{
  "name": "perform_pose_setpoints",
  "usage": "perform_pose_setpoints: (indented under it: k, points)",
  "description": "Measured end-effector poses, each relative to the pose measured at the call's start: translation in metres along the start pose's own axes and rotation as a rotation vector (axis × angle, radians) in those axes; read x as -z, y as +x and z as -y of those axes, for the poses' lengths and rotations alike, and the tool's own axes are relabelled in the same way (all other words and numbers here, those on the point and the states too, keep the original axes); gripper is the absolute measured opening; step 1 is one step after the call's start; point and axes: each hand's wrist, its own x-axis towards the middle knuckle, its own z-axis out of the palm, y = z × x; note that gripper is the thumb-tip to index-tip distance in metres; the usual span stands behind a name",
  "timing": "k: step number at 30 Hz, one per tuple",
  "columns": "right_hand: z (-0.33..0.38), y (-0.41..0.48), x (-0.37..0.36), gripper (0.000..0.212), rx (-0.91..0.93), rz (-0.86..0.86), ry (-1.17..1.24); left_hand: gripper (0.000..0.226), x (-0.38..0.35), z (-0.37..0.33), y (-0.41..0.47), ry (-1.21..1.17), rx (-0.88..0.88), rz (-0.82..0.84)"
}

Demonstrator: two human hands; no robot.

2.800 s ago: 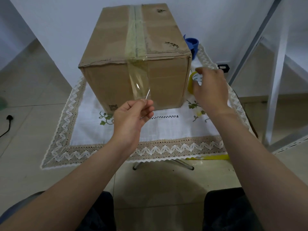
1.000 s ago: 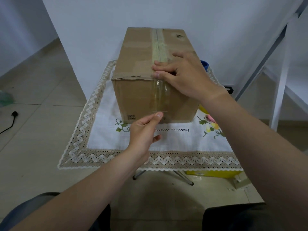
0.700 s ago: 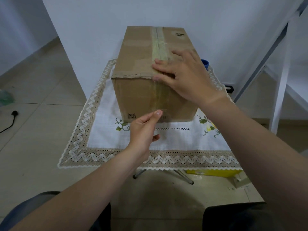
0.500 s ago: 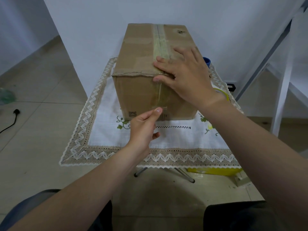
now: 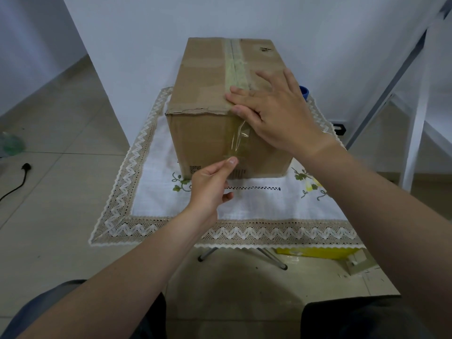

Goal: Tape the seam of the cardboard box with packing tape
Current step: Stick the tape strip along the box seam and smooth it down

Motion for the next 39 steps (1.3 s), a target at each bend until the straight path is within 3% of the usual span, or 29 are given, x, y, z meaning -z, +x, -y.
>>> perform_pose_setpoints:
  k: [8,14,21,25,33,39]
  points:
    - [-0.005,-0.001,-0.004,0.071,0.036,0.034,-0.063,0.026,0.0,0.004,0.003,0.015,-0.018,0.0]
    - [-0.001,-0.009,-0.003,0.087,0.044,0.028,-0.16,0.006,-0.005,0.002,0.005,-0.007,-0.013,0.001]
    - [0.008,-0.007,-0.006,0.053,-0.057,-0.048,-0.055,0.004,-0.007,0.001,0.004,-0.004,-0.02,-0.007]
    - [0.013,-0.007,-0.013,0.056,-0.102,-0.115,-0.039,0.002,-0.006,0.001,0.003,-0.017,-0.017,-0.013]
    - [0.014,-0.015,-0.016,0.077,-0.102,-0.082,-0.08,0.002,-0.006,0.002,0.004,-0.032,-0.011,0.002]
    - [0.019,-0.01,-0.013,0.051,-0.144,-0.164,-0.078,0.013,-0.006,0.0,0.005,-0.011,-0.01,-0.019]
